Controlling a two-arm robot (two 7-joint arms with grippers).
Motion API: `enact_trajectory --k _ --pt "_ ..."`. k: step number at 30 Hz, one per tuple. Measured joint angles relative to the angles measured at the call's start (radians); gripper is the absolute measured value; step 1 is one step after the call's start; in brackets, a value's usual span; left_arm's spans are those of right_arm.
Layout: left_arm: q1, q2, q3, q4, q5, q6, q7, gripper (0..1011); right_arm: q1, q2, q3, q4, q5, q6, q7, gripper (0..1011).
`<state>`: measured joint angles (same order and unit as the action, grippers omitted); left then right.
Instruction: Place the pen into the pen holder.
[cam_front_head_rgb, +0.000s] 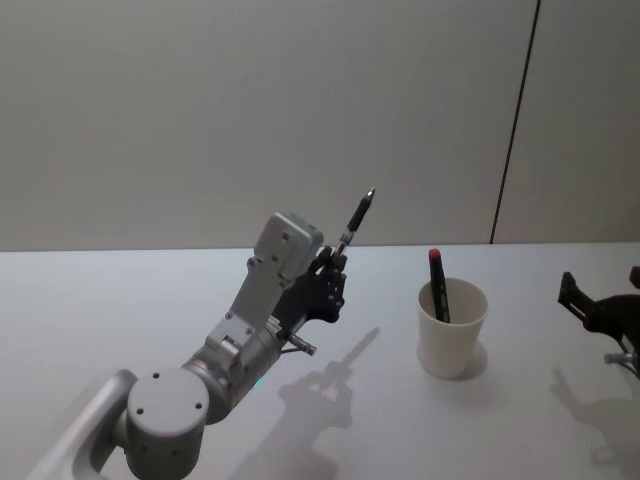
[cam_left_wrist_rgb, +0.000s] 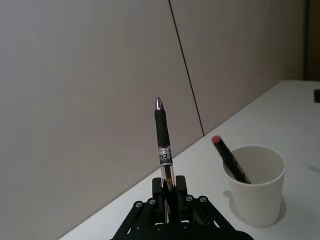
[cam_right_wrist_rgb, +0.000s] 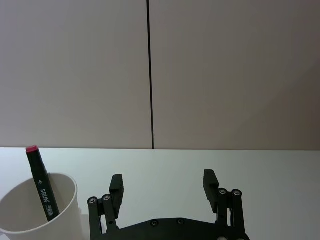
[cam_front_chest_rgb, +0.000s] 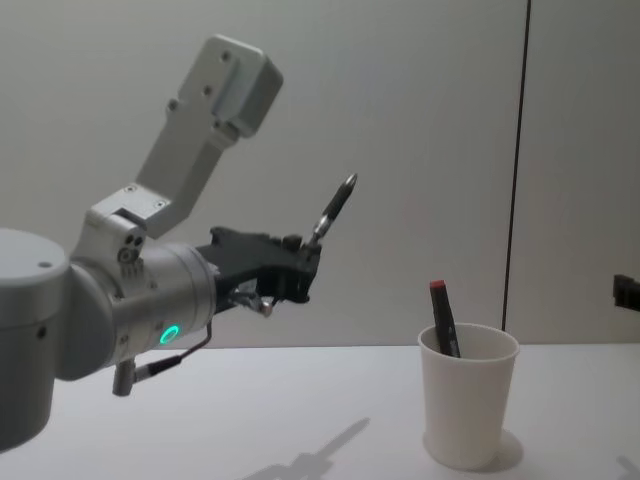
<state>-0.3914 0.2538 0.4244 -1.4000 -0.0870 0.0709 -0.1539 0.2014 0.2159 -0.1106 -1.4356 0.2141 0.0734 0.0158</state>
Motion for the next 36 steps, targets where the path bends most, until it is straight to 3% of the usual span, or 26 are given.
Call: enact_trajectory --k 10,17,23,36 --pt "-0.01 0.006 -0.009 0.03 -0.032 -0.201 -0.11 161 0.0 0.0 0.0 0.0 0.0 0.0 0.0 1002" --pt "-0.027 0.004 -0.014 0.067 -0.071 -0.336 -0.22 161 0.0 0.0 0.0 0.0 0.0 0.0 0.0 1002" --pt "-0.047 -0.002 -0.016 0.104 -0.108 -0.423 -0.317 161 0.0 0.0 0.0 0.0 0.0 0.0 0.0 1002" --pt "-0.098 -0.021 -0.013 0.188 -0.166 -0.528 -0.541 161 0.0 0.0 0.0 0.0 0.0 0.0 0.0 1002"
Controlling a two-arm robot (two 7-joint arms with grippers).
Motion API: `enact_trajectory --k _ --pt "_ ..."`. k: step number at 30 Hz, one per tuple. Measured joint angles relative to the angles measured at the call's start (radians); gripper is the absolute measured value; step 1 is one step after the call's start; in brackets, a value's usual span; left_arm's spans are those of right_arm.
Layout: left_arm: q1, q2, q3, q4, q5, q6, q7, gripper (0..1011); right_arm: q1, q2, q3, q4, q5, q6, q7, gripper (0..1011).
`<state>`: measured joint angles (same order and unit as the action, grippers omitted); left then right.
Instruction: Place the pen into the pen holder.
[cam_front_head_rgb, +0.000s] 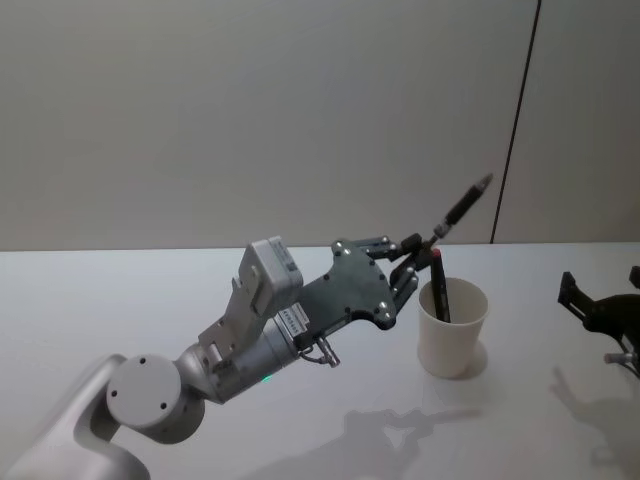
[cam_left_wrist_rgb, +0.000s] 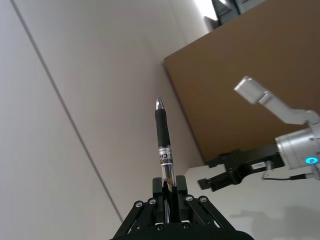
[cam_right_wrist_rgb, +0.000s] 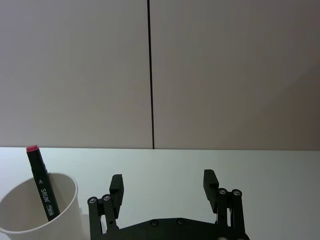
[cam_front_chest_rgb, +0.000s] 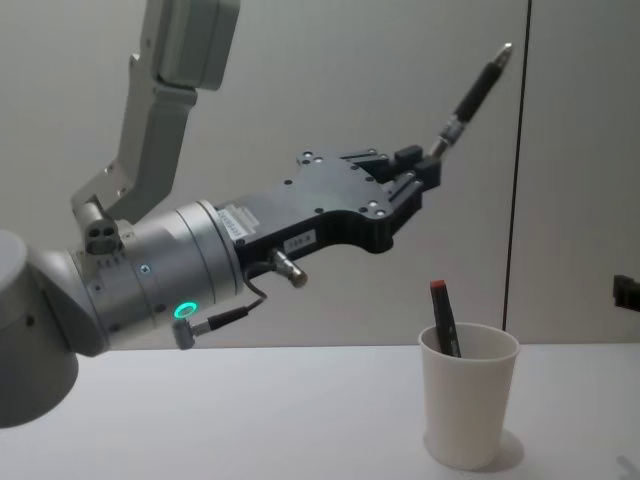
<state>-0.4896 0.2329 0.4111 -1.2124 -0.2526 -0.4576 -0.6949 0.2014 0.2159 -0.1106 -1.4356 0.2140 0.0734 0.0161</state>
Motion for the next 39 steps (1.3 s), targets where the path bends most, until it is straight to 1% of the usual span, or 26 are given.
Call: enact_trajectory --k 1,7,10,14,18,19,23,26,29,32,33,36,39 --pt "-0.007 -0.003 0.001 0.01 -0.004 -0.008 -0.022 161 0.0 0.0 0.0 0.0 0.0 0.0 0.002 1002" --pt "-0.022 -0.009 0.004 0.034 -0.015 -0.029 -0.08 161 -0.003 0.003 0.001 -0.007 0.002 -0.006 0.025 1001" --pt "-0.03 -0.012 0.006 0.046 -0.021 -0.041 -0.109 161 -0.007 0.006 0.002 -0.017 0.009 -0.014 0.055 1002" --pt "-0.036 -0.014 0.007 0.056 -0.025 -0.048 -0.131 161 -0.012 0.011 0.003 -0.03 0.02 -0.022 0.09 1002" --pt "-0.04 -0.016 0.008 0.063 -0.028 -0.054 -0.147 161 -0.02 0.019 0.006 -0.05 0.038 -0.031 0.141 1002" --pt "-0.041 -0.016 0.008 0.064 -0.028 -0.055 -0.15 161 -0.02 0.019 0.006 -0.05 0.038 -0.031 0.141 1002" --pt "-0.044 -0.018 0.008 0.069 -0.031 -0.059 -0.162 161 -0.029 0.027 0.009 -0.07 0.062 -0.04 0.2 1002" --pt "-0.045 -0.018 0.009 0.071 -0.032 -0.061 -0.167 161 -0.034 0.032 0.01 -0.081 0.074 -0.044 0.229 1002" --pt "-0.047 -0.019 0.009 0.074 -0.033 -0.064 -0.174 161 -0.042 0.041 0.013 -0.098 0.098 -0.052 0.283 1002" --pt "-0.048 -0.019 0.009 0.075 -0.033 -0.065 -0.177 161 -0.047 0.046 0.015 -0.108 0.113 -0.056 0.315 1002" --pt "-0.048 -0.019 0.009 0.075 -0.034 -0.065 -0.178 161 -0.051 0.051 0.017 -0.116 0.125 -0.059 0.339 1002" --pt "-0.049 -0.019 0.01 0.077 -0.034 -0.066 -0.181 161 -0.056 0.058 0.019 -0.125 0.141 -0.063 0.371 1001" --pt "-0.05 -0.02 0.01 0.077 -0.034 -0.067 -0.183 161 -0.063 0.067 0.023 -0.137 0.167 -0.069 0.42 1002"
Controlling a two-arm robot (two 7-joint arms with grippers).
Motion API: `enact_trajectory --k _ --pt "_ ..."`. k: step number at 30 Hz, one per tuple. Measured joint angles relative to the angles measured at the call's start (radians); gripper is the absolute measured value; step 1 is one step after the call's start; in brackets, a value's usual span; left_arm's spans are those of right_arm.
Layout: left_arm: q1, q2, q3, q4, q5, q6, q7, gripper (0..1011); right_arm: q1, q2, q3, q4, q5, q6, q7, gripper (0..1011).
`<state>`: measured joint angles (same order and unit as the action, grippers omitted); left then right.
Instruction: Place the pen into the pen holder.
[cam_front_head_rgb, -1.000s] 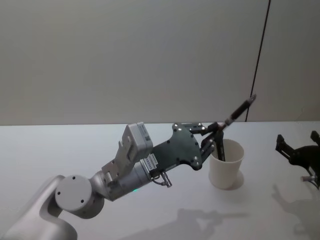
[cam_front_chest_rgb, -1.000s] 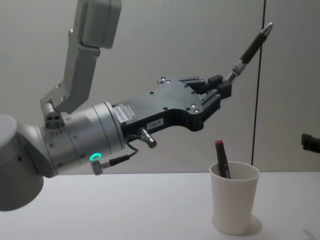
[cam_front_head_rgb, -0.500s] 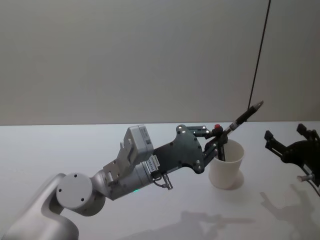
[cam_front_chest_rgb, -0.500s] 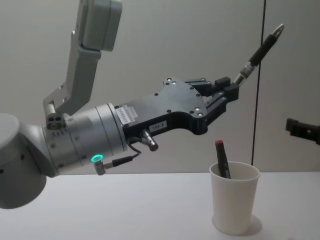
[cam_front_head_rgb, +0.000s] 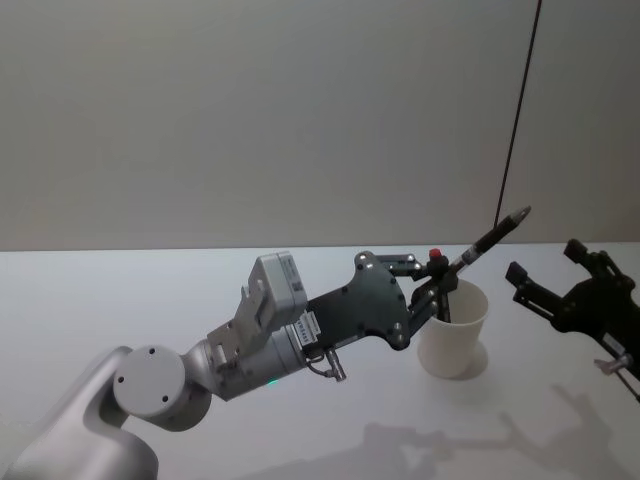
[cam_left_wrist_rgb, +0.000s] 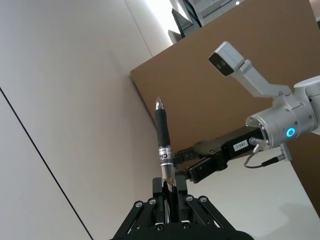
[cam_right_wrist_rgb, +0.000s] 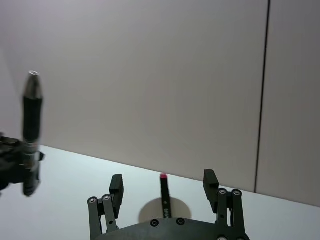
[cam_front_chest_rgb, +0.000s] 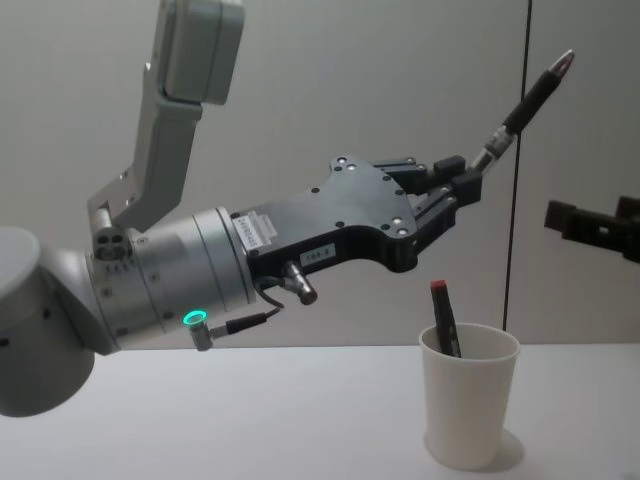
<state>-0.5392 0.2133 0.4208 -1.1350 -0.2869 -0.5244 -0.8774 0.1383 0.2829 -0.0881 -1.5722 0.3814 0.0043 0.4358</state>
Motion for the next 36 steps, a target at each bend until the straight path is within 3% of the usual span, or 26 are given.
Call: enact_trajectory --k 12,19,30,36 --pt "-0.001 -0.001 0.0 0.002 -0.001 -0.002 -0.005 161 -0.022 0.041 0.022 -0.032 0.137 -0.009 0.192 1002" --pt "-0.002 -0.001 0.0 0.003 -0.002 -0.003 -0.006 161 -0.033 0.064 0.035 -0.049 0.243 0.0 0.298 1002" --pt "-0.002 -0.001 0.0 0.003 -0.002 -0.003 -0.007 161 -0.041 0.082 0.041 -0.067 0.353 0.026 0.375 1002" --pt "-0.002 -0.001 0.0 0.003 -0.001 -0.003 -0.008 161 -0.042 0.083 0.037 -0.072 0.381 0.036 0.381 1002"
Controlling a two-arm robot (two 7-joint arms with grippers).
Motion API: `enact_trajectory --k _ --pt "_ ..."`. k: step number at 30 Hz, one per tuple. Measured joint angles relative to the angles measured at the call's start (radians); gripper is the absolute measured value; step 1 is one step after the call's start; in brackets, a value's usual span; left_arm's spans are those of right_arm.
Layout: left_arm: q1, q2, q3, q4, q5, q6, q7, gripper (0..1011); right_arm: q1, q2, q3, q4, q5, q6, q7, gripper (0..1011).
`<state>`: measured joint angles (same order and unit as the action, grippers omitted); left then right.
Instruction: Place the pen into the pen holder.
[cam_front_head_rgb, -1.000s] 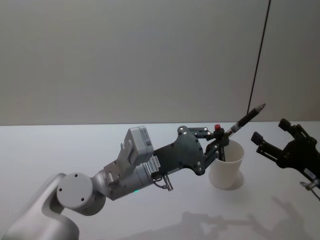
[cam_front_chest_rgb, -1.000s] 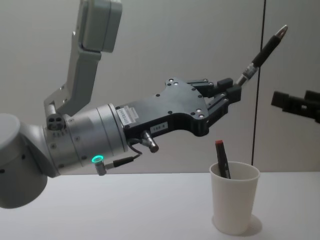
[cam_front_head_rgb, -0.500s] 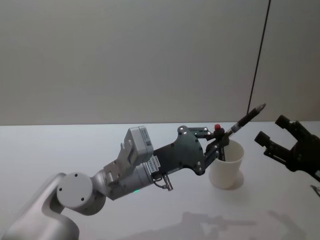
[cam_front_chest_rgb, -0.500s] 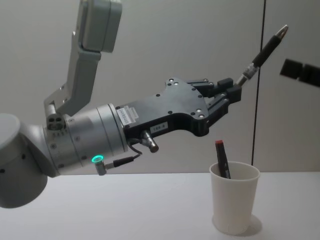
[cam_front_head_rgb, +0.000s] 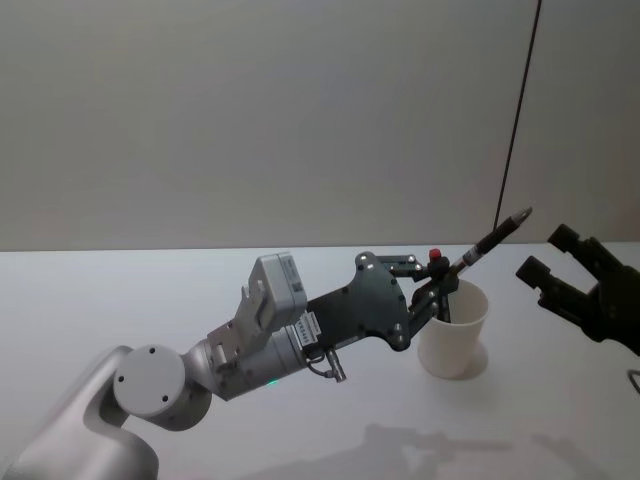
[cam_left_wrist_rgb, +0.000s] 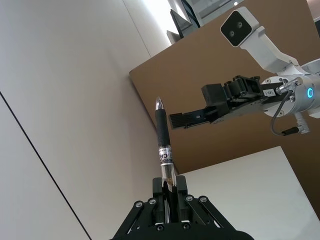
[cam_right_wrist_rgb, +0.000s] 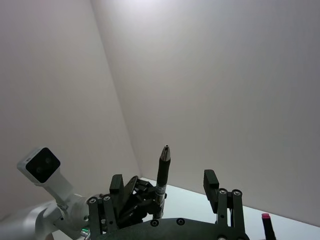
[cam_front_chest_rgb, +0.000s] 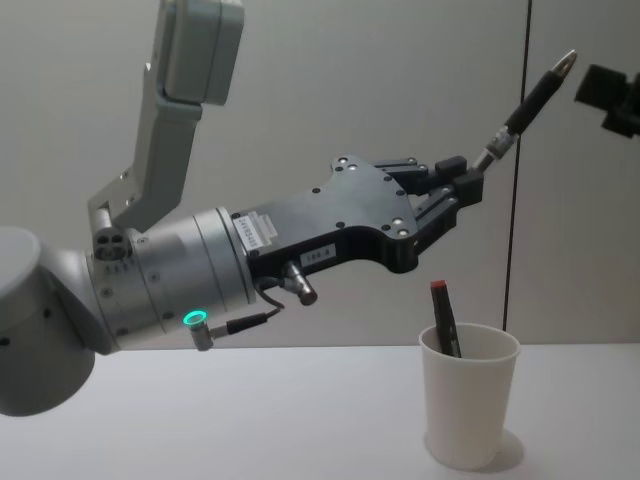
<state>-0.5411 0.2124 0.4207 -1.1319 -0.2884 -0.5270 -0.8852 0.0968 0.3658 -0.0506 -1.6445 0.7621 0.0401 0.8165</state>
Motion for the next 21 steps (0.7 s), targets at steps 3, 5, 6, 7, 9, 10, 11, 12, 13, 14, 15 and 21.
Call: enact_trajectory --k 3,5,6,7,9,10,11,12,13,14,15,21 --pt "0.0 0.0 0.0 0.0 0.0 0.0 0.0 161 0.002 -0.004 -0.008 -0.002 0.013 0.009 -0.004 1002" --pt "0.0 0.0 0.0 0.0 0.0 0.0 0.0 161 0.004 -0.007 -0.011 -0.002 0.016 0.012 -0.008 1002" --pt "0.0 0.0 0.0 0.0 0.0 0.0 0.0 161 0.006 -0.01 -0.015 -0.002 0.018 0.015 -0.013 1001" --pt "0.0 0.0 0.0 0.0 0.0 0.0 0.0 161 0.007 -0.012 -0.017 -0.002 0.019 0.016 -0.015 1002" --pt "0.0 0.0 0.0 0.0 0.0 0.0 0.0 161 0.011 -0.018 -0.024 -0.002 0.019 0.02 -0.024 1002" --pt "0.0 0.0 0.0 0.0 0.0 0.0 0.0 161 0.012 -0.019 -0.027 -0.002 0.019 0.021 -0.026 1002" --pt "0.0 0.0 0.0 0.0 0.0 0.0 0.0 161 0.014 -0.021 -0.029 -0.001 0.019 0.023 -0.03 1002" --pt "0.0 0.0 0.0 0.0 0.0 0.0 0.0 161 0.017 -0.025 -0.034 0.001 0.019 0.024 -0.035 1002" --pt "0.0 0.0 0.0 0.0 0.0 0.0 0.0 161 0.019 -0.028 -0.036 0.002 0.018 0.025 -0.038 1002" --pt "0.0 0.0 0.0 0.0 0.0 0.0 0.0 161 0.023 -0.032 -0.041 0.004 0.017 0.027 -0.044 1002" --pt "0.0 0.0 0.0 0.0 0.0 0.0 0.0 161 0.024 -0.034 -0.043 0.005 0.016 0.028 -0.047 1002" --pt "0.0 0.0 0.0 0.0 0.0 0.0 0.0 161 0.039 -0.049 -0.061 0.016 0.01 0.032 -0.065 981"
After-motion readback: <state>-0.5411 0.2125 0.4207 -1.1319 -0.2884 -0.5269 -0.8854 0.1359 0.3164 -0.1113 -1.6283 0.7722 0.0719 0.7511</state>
